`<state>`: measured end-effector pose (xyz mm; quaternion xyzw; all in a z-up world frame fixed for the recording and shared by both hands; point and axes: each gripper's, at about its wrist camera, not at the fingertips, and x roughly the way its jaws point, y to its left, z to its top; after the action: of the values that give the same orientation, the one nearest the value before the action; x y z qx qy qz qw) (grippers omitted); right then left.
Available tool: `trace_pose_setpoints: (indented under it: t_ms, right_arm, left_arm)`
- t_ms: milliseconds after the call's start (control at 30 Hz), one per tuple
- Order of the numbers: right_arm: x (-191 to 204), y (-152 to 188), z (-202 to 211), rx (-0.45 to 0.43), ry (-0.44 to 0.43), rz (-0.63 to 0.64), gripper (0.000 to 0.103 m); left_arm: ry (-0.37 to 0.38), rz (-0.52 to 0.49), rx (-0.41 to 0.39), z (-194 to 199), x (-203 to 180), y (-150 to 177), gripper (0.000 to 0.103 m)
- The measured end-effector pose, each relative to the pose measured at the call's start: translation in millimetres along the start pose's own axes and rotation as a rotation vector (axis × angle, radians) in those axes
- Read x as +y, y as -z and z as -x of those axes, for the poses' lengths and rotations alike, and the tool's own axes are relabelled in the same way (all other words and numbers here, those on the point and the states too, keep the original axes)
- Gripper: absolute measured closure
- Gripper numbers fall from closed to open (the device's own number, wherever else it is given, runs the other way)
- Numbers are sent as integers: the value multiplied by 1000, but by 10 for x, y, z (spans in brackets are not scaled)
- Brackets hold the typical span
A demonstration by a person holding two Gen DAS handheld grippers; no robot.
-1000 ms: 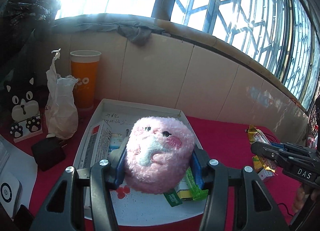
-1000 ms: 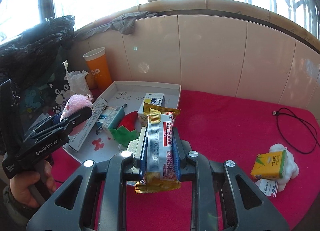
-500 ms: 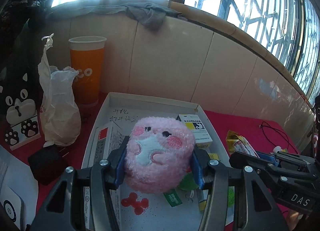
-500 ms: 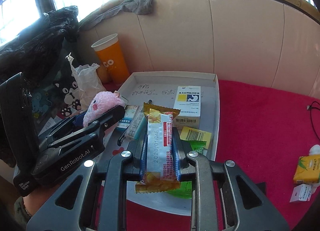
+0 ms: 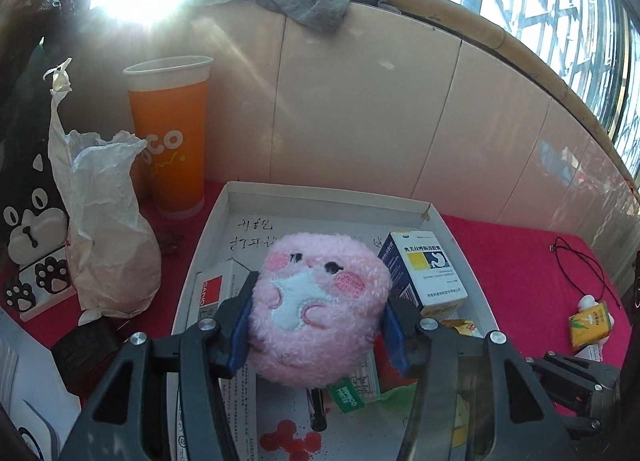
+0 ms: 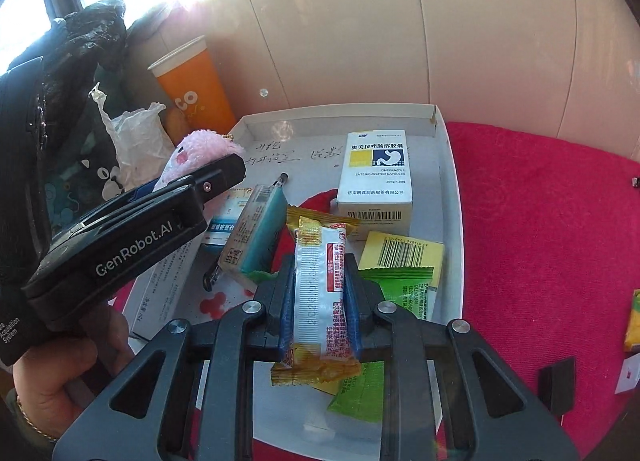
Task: Organize objects
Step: 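Lower the snack bar and pink plush into the tray and open both tools, then move both open tools back over the remaining items on the table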
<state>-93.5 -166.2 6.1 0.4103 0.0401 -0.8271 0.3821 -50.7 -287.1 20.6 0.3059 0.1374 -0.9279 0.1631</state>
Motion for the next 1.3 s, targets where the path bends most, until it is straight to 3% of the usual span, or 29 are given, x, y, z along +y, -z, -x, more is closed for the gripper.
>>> trace_pose_setpoints:
  t_ms: [67,167,233,267,300,367,567,700,933,1067,1300]
  right_arm:
    - [8,-19,-24,-6,9,1,81]
    - [20,-21,-70,-13,10,14,78]
    - [34,-2,-77,-24,15,32,55]
    - [28,8,-70,-34,14,32,26]
    - [16,15,-53,-49,15,28,8]
    - [-1,21,0,-82,11,21,1]
    - [-8,23,216,-158,18,31,1]
    - [-44,74,378,-212,20,20,1]
    - [-41,173,699,-279,6,7,1]
    - [-27,200,793,-296,-13,0,1]
    - [-143,250,966,-330,-8,-19,1]
  left_arm:
    - [10,10,-9,-9,10,-9,45]
    - [0,23,-29,-3,27,-10,34]
    - [-9,33,-55,35,47,-13,7]
    - [-11,39,-71,68,58,-16,0]
    - [-16,46,-88,106,67,-21,0]
    - [-38,56,-109,168,75,-42,0]
    - [-72,153,-213,532,165,-55,0]
    - [-67,273,-361,1022,217,70,0]
    - [-18,302,-517,1636,107,-13,0]
    - [-6,274,-531,1763,-27,-19,0]
    - [8,235,-485,1708,-250,3,0]
